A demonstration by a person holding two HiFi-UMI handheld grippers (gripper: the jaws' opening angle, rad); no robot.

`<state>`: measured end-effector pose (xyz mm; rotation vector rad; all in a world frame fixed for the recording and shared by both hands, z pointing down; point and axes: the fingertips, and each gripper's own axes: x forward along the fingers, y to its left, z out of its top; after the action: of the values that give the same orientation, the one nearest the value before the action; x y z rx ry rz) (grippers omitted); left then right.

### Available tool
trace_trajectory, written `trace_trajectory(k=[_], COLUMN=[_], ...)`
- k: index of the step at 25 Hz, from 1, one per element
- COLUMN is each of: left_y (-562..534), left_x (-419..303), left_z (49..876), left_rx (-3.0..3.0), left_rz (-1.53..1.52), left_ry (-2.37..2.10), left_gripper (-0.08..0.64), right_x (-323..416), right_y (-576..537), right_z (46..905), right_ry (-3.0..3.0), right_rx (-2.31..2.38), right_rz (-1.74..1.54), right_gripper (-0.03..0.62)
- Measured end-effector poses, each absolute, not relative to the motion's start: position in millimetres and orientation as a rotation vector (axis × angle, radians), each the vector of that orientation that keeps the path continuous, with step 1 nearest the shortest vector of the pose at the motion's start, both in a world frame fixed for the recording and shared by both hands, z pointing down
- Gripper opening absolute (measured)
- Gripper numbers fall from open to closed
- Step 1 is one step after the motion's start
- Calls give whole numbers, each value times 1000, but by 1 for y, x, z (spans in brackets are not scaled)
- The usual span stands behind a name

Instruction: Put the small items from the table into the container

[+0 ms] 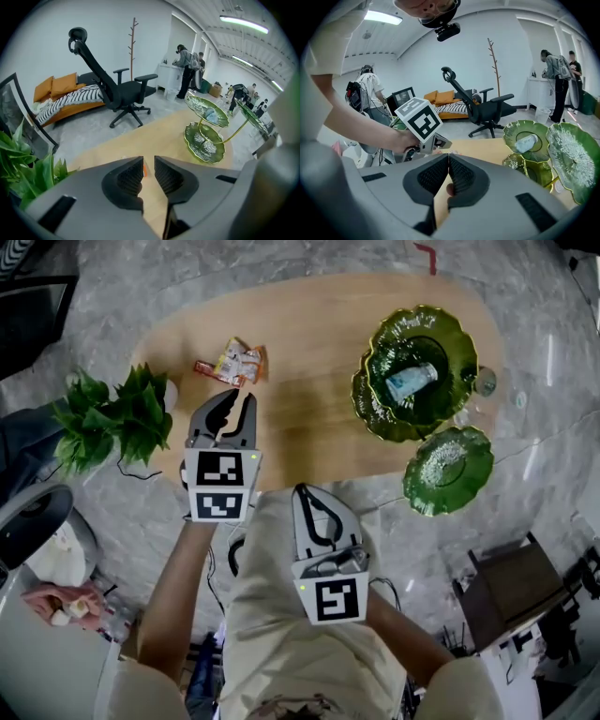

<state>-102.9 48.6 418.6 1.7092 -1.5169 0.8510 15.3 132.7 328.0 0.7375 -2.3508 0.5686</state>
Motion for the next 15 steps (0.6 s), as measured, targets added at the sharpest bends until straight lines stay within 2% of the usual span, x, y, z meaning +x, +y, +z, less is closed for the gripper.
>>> trace_trajectory(k=[15], left_y=[49], left_x=[-138], left_z=[450], left_rx=[1695], left_rz=[841], left_ry=[-1546], left_gripper=[75], right_x=[-17], right_y=[98], right_z=[386], right_ry=[-2281], right_rx=[757], right_rz=[501], right_gripper=[6])
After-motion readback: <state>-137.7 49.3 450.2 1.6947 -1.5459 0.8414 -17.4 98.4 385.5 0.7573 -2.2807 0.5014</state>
